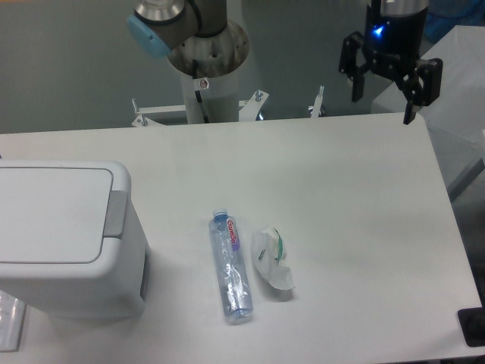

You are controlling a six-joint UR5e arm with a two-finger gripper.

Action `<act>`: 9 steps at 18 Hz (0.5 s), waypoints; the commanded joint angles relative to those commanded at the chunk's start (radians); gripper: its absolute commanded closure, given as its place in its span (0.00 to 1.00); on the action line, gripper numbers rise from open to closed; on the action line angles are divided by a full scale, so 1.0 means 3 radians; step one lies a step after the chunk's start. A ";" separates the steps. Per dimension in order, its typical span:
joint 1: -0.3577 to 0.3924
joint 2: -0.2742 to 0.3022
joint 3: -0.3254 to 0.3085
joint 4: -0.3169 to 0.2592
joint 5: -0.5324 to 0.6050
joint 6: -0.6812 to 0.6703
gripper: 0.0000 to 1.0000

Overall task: Open the trash can
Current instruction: 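Move the open gripper across the table to above the trash can lid edge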

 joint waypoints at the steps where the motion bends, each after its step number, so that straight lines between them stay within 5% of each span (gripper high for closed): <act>1: -0.0005 0.0000 -0.0005 0.0005 0.0005 -0.0005 0.00; 6: -0.0102 0.0015 -0.0005 0.0000 -0.0010 -0.0371 0.00; 9: -0.0454 -0.0061 0.0000 0.0051 -0.0036 -0.1765 0.00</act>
